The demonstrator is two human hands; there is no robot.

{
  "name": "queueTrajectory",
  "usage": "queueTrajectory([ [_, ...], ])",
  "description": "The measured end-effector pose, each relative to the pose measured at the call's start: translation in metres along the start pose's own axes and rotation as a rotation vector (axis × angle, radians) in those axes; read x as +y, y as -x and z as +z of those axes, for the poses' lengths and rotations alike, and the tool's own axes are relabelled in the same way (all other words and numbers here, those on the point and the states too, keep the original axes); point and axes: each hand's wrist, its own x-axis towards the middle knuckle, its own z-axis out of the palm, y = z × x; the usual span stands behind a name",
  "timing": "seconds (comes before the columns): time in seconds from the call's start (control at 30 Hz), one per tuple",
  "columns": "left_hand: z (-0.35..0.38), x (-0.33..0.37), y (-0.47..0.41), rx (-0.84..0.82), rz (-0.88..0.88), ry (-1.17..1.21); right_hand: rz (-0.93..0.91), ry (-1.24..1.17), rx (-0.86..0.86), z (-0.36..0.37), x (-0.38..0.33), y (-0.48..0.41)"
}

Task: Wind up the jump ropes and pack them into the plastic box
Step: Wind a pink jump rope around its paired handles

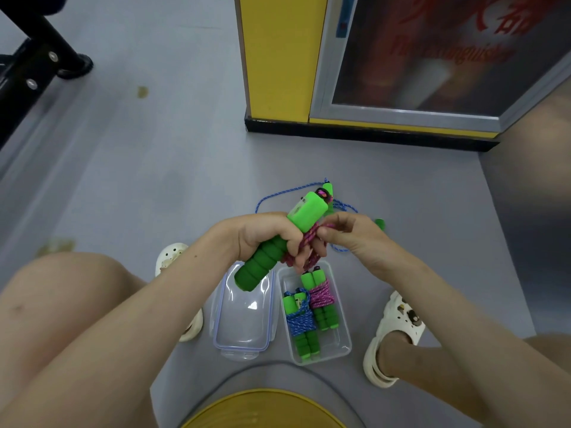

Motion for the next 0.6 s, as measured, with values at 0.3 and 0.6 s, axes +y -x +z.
queueTrajectory([
  [0.3,0.006,-0.004,-0.008,-0.099,0.249,0.415,-0.032,-0.49,-0.22,0.003,-0.004,0.0],
  [0.6,0.019,-0.003,-0.019,0.0,0.398,0.793,-0.026,-0.608,0.03,0.005,0.01,-0.012],
])
